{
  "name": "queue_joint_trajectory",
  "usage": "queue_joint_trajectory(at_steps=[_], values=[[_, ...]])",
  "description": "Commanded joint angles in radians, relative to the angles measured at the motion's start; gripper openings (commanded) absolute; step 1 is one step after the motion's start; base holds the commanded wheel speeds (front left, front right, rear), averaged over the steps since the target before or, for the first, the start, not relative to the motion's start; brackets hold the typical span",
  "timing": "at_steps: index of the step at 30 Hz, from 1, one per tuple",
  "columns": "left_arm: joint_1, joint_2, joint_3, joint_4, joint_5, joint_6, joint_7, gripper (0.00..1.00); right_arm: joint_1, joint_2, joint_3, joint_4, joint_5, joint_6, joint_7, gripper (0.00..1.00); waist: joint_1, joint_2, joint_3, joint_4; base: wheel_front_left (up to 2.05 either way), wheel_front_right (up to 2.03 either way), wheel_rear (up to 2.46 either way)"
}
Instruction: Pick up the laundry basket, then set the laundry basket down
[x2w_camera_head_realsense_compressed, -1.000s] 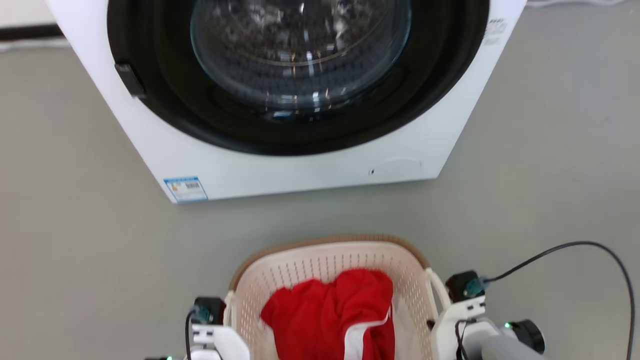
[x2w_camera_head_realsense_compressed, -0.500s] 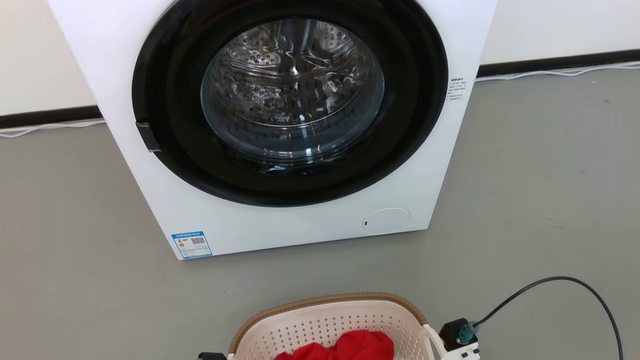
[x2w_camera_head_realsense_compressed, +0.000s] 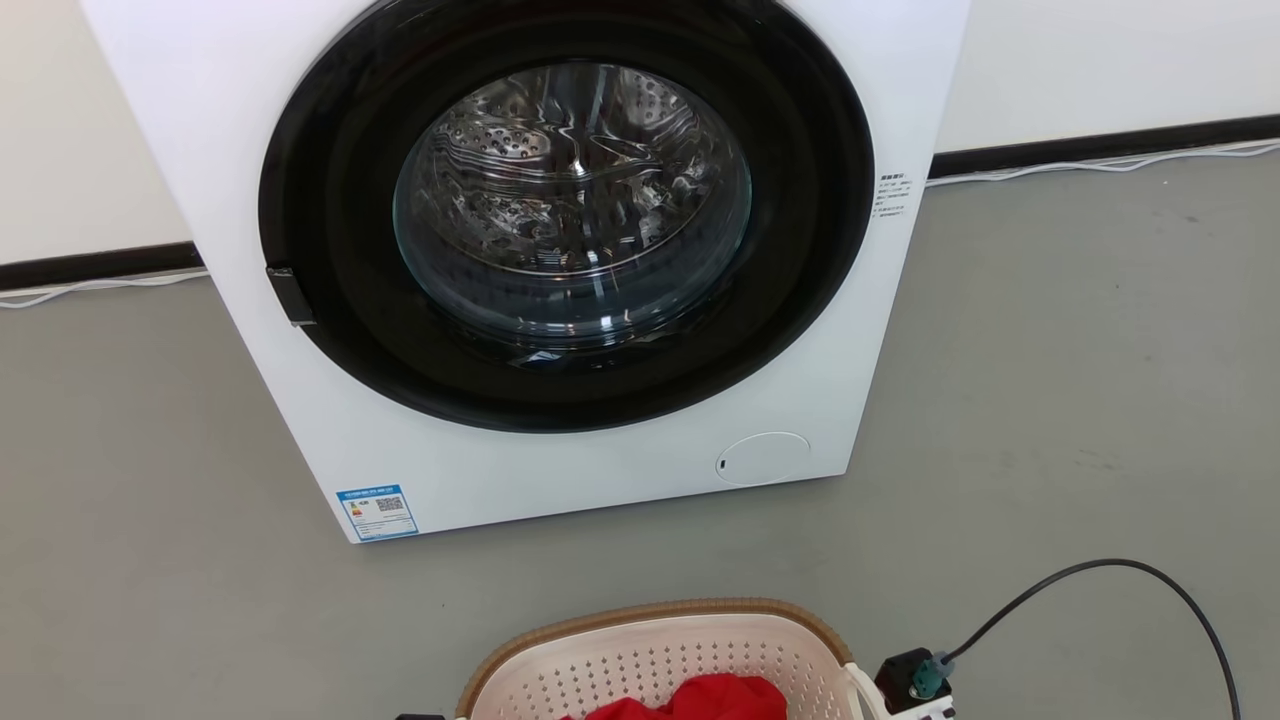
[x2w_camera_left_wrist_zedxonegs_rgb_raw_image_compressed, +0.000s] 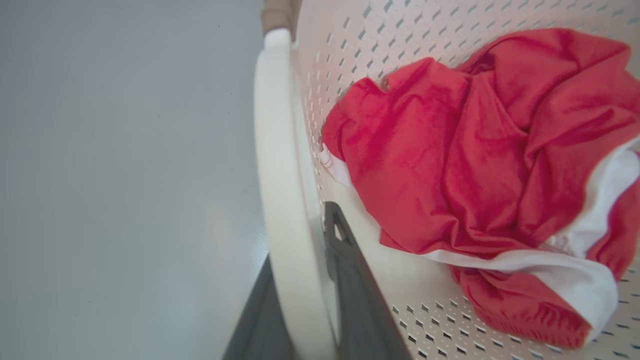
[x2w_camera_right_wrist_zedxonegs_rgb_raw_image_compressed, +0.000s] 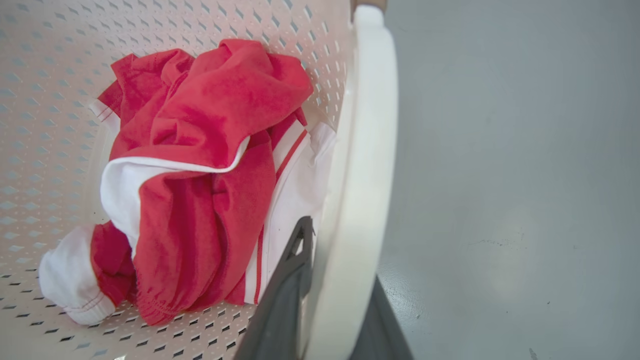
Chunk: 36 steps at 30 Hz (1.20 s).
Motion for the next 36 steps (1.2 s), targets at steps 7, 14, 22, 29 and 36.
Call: queue_joint_trajectory(at_steps=[7,14,22,29,36], values=[[-0.029,-0.016,-0.008,-0.029,-0.015,-0.007,-0.021,0.0,0.0,0.041,0.04,-0.04,0.012,0.025,-0.006,0.0,0.0001,0.0,0.0,-0.007,0.0,0.0,0.0],[-0.037,-0.016,-0.025,-0.022,-0.034,-0.007,-0.026,0.0,-0.005,0.041,0.05,-0.034,0.028,0.025,-0.011,0.0,0.0001,0.0,0.003,-0.009,0.0,0.0,0.0],[-0.044,-0.016,-0.045,-0.015,-0.053,-0.006,-0.033,0.0,-0.009,0.041,0.061,-0.022,0.042,0.025,-0.022,0.0,0.0001,0.0,0.004,-0.005,0.0,0.0,0.0],[-0.048,-0.016,-0.062,-0.009,-0.067,-0.002,-0.037,0.0,-0.012,0.041,0.073,-0.021,0.055,0.025,-0.027,0.0,0.0001,0.0,0.005,-0.005,0.0,0.0,0.0],[-0.051,-0.016,-0.077,-0.004,-0.081,-0.002,-0.04,0.0,-0.014,0.041,0.084,-0.018,0.07,0.025,-0.033,0.0,0.0001,0.0,0.007,-0.005,0.0,0.0,0.0]])
